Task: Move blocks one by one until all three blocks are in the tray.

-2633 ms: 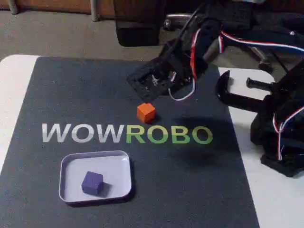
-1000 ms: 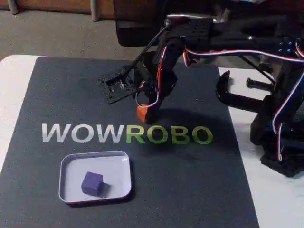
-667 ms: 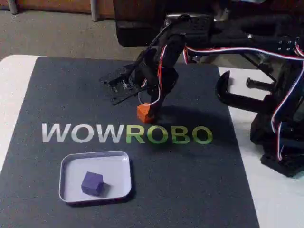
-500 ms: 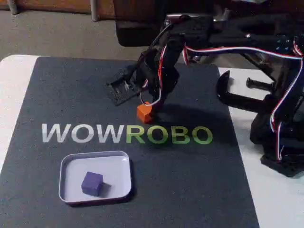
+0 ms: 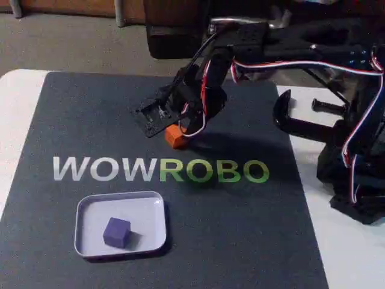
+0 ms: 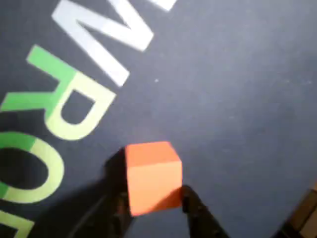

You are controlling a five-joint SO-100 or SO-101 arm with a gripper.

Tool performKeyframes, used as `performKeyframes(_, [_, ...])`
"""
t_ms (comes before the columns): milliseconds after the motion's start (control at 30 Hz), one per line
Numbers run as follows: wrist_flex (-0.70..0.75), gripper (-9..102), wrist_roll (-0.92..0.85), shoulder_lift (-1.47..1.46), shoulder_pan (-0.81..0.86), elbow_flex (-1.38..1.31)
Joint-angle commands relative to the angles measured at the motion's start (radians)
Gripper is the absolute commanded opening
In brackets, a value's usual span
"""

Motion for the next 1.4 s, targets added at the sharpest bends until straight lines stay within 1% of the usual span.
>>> performKeyframes(0, [-0.011,-4,0.008,0.003,-0.011,0.005])
performKeyframes(100, [-0.015,-8,0.014,0.003,-0.012,0.008])
performKeyframes(367, [-0.015,-8,0.054,0.048,-0.026,0.029])
performKeyframes(500, [-0.011,-8,0.127,0.107,-0.058,0.051])
performKeyframes(967, [-0.014,-8,0.650,0.334,-0.288,0.055])
performKeyframes(1200, [-0.017,-8,0.861,0.390,-0.339,0.049])
performKeyframes(1367, [-0.060,-8,1.026,0.414,-0.364,0.055])
